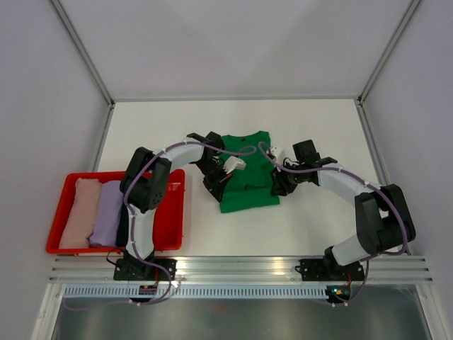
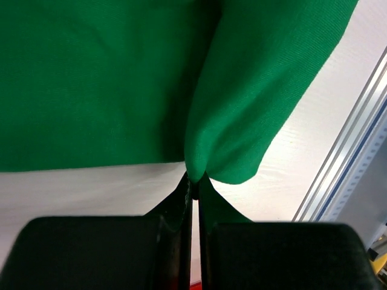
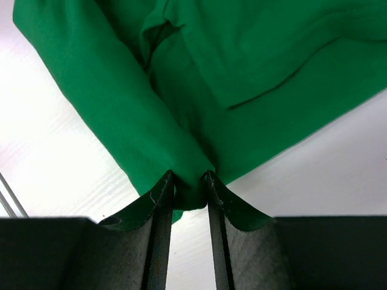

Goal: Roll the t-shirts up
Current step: Roll the tshirt

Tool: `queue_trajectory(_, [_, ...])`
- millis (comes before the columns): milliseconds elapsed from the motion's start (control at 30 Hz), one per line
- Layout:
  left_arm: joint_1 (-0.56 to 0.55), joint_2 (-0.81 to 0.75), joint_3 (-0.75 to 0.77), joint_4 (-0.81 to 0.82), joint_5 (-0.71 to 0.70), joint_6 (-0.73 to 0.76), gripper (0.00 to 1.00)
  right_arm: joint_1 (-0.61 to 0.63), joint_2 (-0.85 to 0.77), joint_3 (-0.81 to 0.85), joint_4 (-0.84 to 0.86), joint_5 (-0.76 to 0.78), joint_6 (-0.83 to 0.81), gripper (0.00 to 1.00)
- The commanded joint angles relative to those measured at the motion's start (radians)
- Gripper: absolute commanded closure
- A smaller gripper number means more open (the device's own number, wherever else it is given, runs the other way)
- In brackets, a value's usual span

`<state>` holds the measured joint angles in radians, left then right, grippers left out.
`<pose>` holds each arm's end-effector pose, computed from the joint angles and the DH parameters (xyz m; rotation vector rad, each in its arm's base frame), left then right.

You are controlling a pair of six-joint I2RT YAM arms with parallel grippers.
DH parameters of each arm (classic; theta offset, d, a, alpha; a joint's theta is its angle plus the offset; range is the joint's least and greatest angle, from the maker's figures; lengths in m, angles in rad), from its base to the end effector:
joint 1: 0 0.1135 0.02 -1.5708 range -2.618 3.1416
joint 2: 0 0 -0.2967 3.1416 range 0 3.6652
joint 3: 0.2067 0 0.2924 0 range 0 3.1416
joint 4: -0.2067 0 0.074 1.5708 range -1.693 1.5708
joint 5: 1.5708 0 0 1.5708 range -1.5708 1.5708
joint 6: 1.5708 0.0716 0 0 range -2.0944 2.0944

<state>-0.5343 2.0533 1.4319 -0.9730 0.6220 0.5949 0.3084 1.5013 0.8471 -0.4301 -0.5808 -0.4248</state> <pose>0.3421 -0.2509 0.1264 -1.5887 -2.5294 0.9607 0.2983 0.1363 0.1646 -1.0848 2.3005 0.7201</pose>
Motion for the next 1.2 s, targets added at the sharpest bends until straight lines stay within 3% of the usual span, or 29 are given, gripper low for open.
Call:
queue_trajectory(0, [0.013, 0.008, 0.018, 0.045, -0.034, -0.038, 0.98, -0.035, 0.022, 0.02, 0.1, -0.1, 0.093, 0.65])
queue_trajectory(200, [0.014, 0.01, 0.015, 0.059, -0.038, -0.049, 0.98, -0.064, 0.045, -0.031, 0.177, -0.143, 0.173, 0.68])
queue_trajectory(267, [0.014, 0.01, 0.013, 0.059, -0.051, -0.044, 0.98, -0.087, 0.065, -0.029, 0.186, -0.151, 0.207, 0.78])
queue_trajectory(300, [0.014, 0.005, 0.013, 0.06, -0.06, -0.044, 0.98, -0.094, 0.072, -0.026, 0.188, -0.154, 0.216, 0.91])
queue_trajectory(333, [0.014, 0.004, 0.016, 0.065, -0.076, -0.043, 0.98, -0.103, 0.085, -0.025, 0.194, -0.16, 0.231, 0.97])
queue_trajectory(367, [0.014, 0.004, 0.019, 0.065, -0.082, -0.043, 0.98, -0.109, 0.089, -0.025, 0.198, -0.16, 0.239, 1.0])
queue_trajectory(633, [0.014, -0.005, 0.042, 0.066, -0.103, -0.056, 0.98, -0.146, 0.129, -0.034, 0.243, -0.129, 0.348, 1.0])
queue_trajectory(700, [0.014, -0.012, 0.044, 0.065, -0.1, -0.061, 0.91, -0.146, 0.123, -0.042, 0.252, -0.123, 0.351, 1.0])
queue_trajectory(867, [0.014, -0.089, 0.045, 0.065, -0.1, -0.038, 0.61, -0.146, 0.123, -0.043, 0.252, -0.105, 0.363, 1.0])
queue_trajectory(967, [0.014, -0.142, 0.033, 0.065, -0.097, -0.006, 0.49, -0.146, 0.134, -0.034, 0.248, -0.093, 0.38, 1.0])
queue_trajectory(1167, [0.011, -0.294, 0.01, 0.12, -0.122, 0.037, 0.4, -0.146, 0.142, -0.019, 0.229, -0.056, 0.403, 1.0])
